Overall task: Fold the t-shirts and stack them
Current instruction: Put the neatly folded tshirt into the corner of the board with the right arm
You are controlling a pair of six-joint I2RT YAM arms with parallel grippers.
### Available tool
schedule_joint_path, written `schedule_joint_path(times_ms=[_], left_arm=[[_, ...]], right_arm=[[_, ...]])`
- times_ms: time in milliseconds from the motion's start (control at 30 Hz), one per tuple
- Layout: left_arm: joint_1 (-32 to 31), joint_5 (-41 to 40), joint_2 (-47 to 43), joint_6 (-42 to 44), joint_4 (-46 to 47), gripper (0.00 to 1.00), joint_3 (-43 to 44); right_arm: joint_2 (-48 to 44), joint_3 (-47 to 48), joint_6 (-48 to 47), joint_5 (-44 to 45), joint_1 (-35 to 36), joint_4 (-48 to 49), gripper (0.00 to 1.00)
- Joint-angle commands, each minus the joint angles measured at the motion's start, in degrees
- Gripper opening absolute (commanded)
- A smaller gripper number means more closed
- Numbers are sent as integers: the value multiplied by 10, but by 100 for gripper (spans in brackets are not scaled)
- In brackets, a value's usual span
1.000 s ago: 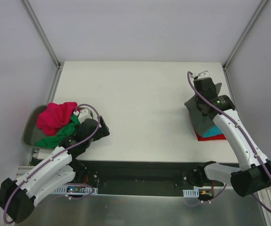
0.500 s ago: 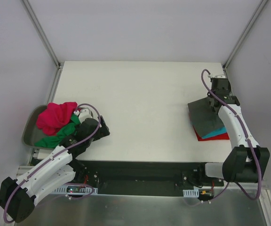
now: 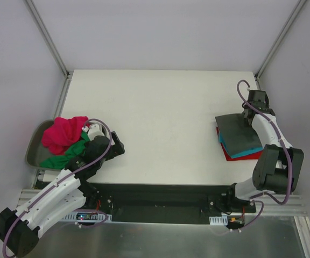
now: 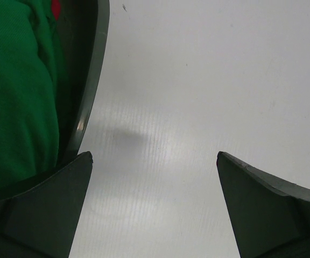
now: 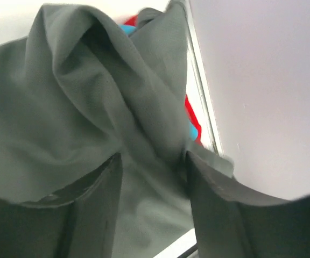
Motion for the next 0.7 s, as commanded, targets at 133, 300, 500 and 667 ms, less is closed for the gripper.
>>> schedule_joint_path(times_ms=[133,300,500,667], left_arm=[[-3,-27,-1,-8,-5,99,5],[-3,-32,8,-15,-6,99,11],[-3,-11,23,-23,-6,99,30],[-3,2,28,-37,-10,99,28]], right_arm=[[19,96,104,101,-13,-97,77],[-34,131,161,39,-13,-153,96],[-114,38,203,-246,-38,-30,96],[-63,34,220,-402,-71,12,96]])
